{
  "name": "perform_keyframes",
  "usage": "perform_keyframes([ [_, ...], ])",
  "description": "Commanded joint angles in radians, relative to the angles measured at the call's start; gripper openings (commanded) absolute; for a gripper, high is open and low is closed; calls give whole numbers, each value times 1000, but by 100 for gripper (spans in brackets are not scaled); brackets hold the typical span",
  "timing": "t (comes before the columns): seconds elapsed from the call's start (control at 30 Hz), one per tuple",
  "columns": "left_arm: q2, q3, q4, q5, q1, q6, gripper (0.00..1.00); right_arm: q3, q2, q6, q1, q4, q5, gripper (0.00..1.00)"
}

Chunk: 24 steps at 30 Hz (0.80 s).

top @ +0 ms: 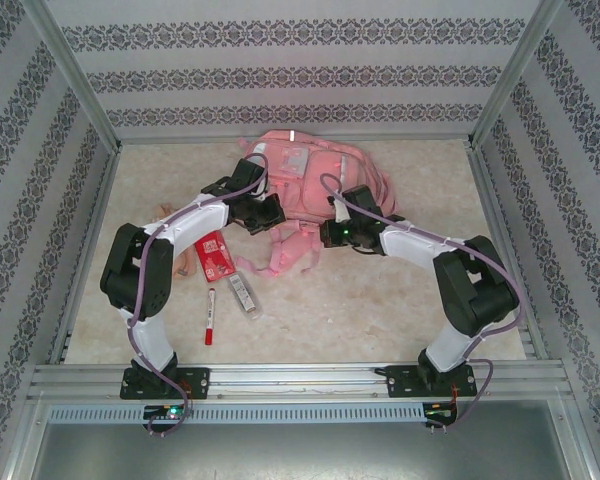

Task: Pack the student bag

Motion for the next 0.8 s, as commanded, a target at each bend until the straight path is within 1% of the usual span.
perform_keyframes([
  [0.0, -54, -11, 11, -17, 18, 41, 0, -28, -40, -27, -25, -39, -95, 0],
  [0.13, -53, -15, 16, -3, 17, 29, 0, -30, -69, -81, -20, -62, -113, 0],
  [0.17, -53, -17, 22, 10, 18, 21, 0, -26, -72, -103, -9, -62, -114, 15],
  [0.2, -51, -22, 34, 30, 18, 8, 0, -16, -73, -126, 10, -62, -118, 28],
  [0.23, -49, -26, 44, 48, 18, -8, 0, -2, -65, -139, 29, -53, -136, 34],
  [0.27, -50, -29, 50, 58, 16, -19, 0, 11, -53, -127, 41, -40, -145, 36],
  [0.33, -53, -32, 59, 74, 15, -34, 0, 42, -12, -53, 63, 8, -159, 45],
  [0.37, -57, -33, 60, 77, 13, -38, 0, 52, 6, -15, 71, 30, -156, 46],
  [0.43, -67, -35, 65, 83, 13, -48, 0, 65, 42, 64, 87, 81, -125, 47],
  [0.5, -75, -38, 74, 87, 13, -62, 0, 56, 61, 121, 108, 132, -40, 49],
  [0.57, -81, -38, 81, 95, 12, -77, 0, 59, 67, 151, 142, 123, 117, 49],
  [0.6, -85, -38, 82, 97, 11, -80, 0, 65, 66, 176, 161, 106, 227, 48],
  [0.67, -90, -36, 82, 96, 12, -80, 0, 72, 57, 222, 188, 78, 403, 41],
  [0.7, -91, -37, 77, 91, 12, -79, 0, 68, 52, 244, 200, 82, 472, 32],
  [0.73, -93, -37, 71, 87, 12, -79, 0, 73, 55, 255, 210, 75, 520, 25],
  [0.77, -93, -38, 69, 84, 12, -78, 0, 82, 61, 263, 218, 67, 549, 23],
])
